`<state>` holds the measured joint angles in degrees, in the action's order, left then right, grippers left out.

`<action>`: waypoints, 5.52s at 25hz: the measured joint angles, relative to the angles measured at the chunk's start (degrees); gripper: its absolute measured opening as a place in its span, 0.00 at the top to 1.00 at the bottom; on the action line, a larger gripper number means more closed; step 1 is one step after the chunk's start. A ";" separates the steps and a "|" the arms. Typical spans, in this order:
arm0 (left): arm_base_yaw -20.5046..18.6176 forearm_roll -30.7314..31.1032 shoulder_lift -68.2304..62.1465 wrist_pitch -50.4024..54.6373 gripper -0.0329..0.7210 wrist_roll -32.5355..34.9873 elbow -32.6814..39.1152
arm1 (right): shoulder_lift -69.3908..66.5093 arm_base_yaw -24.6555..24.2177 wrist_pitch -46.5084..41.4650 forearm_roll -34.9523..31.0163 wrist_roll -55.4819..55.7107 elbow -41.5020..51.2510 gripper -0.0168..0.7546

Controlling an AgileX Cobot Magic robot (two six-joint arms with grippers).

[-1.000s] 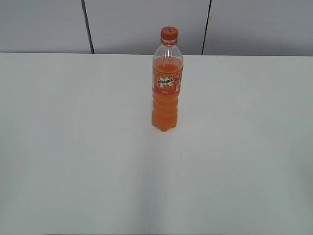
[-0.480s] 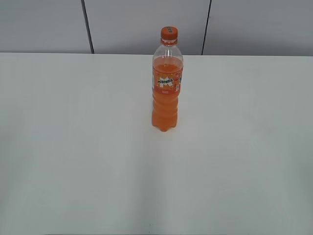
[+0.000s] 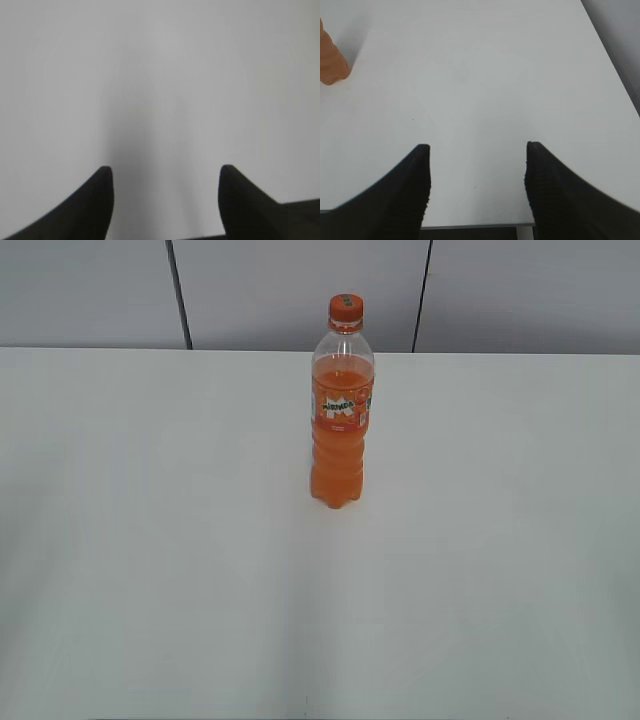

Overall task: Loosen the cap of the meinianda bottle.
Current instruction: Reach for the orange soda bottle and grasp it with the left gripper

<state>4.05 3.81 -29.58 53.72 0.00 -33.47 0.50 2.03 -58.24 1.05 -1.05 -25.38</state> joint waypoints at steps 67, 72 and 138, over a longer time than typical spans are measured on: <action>0.67 2.99 -55.50 -94.18 0.53 -1.79 -0.06 | 0.00 0.00 0.00 0.00 0.00 0.00 0.40; 0.67 17.27 -59.69 -98.97 0.53 -10.33 -0.22 | 0.00 0.00 0.00 0.00 0.00 0.00 0.44; 17.70 69.18 -94.65 -94.48 0.17 -46.96 -38.11 | 0.00 0.00 0.00 0.30 0.00 0.00 0.46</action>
<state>21.75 72.99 -124.22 -40.76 -46.96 -71.58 0.50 2.03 -58.24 1.35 -1.05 -25.38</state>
